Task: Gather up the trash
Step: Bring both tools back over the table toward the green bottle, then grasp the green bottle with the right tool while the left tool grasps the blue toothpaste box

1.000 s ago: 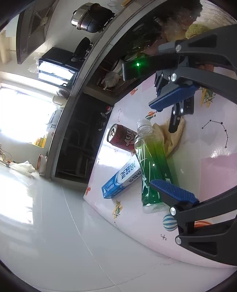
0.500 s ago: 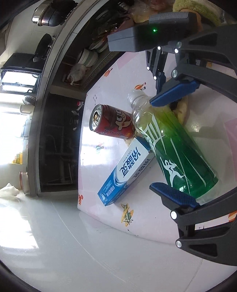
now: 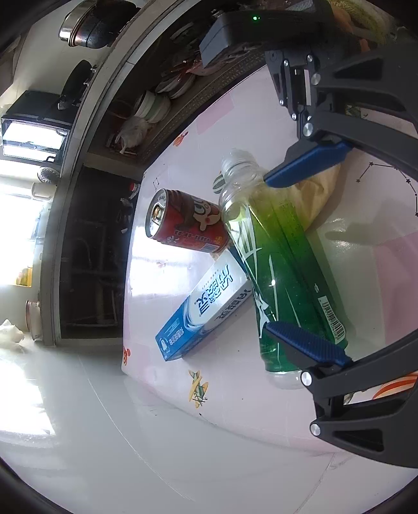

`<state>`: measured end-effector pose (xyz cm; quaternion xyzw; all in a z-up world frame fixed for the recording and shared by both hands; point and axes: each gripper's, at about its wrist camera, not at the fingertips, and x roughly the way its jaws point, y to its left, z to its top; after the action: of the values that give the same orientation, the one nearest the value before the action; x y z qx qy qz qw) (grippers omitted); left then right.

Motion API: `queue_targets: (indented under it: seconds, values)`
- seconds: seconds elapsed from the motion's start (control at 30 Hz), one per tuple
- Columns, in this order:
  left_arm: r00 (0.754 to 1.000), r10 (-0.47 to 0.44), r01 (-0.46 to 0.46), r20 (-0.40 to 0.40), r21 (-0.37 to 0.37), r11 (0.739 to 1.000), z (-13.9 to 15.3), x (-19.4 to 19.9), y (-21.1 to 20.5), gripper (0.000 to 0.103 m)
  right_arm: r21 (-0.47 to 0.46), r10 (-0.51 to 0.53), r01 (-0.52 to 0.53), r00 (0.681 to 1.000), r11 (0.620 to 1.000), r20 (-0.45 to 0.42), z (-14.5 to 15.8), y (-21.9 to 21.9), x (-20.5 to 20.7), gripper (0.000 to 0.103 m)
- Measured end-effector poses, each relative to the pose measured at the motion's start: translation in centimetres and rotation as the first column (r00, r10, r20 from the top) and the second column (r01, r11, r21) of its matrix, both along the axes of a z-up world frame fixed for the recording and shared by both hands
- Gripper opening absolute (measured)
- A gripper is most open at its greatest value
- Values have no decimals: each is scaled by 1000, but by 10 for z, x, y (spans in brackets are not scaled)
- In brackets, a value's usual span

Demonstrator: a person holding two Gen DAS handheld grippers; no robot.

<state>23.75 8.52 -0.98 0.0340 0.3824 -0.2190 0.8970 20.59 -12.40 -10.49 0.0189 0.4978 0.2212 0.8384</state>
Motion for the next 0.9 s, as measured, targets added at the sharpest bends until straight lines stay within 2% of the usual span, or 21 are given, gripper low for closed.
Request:
queue_targets:
  seconds: [0.2, 0.33, 0.5, 0.67, 0.73, 0.77, 0.8, 0.87, 0.9]
  values:
    - [1000, -12, 12, 3, 7, 1000, -7, -15, -6, 83, 20, 23, -22, 999, 1000, -39, -3, -9, -50, 0]
    - [1000, -5, 5, 7, 6, 1000, -6, -18, -8, 83, 32, 14, -13, 998, 999, -53, 6, -19, -69, 0]
    - [999, 15, -13, 29, -68, 998, -2, -29, -3, 83, 69, 10, -5, 997, 998, -80, 4, -22, -78, 0]
    - [999, 39, -35, 32, -103, 994, -8, -41, 4, 83, 55, -1, 6, 996, 998, -94, 0, -29, -83, 0]
    - [999, 39, -35, 32, -116, 993, -10, -45, 7, 83, 57, -5, 10, 996, 998, -87, 4, -34, -86, 6]
    - [998, 45, -40, 37, -117, 992, -9, -47, 9, 83, 52, -1, 5, 996, 999, -84, 8, -39, -87, 16]
    - [998, 48, -43, 43, -123, 992, -9, -50, 11, 83, 40, -6, 9, 997, 999, -72, 14, -46, -89, 31]
    - [997, 63, -55, 53, -143, 988, -7, -56, 16, 83, 13, -9, 9, 1000, 1000, -25, 25, -53, -92, 47]
    - [995, 78, -68, 55, -162, 984, -6, -59, 20, 83, 3, -7, 7, 1000, 1000, -2, 33, -59, -93, 49]
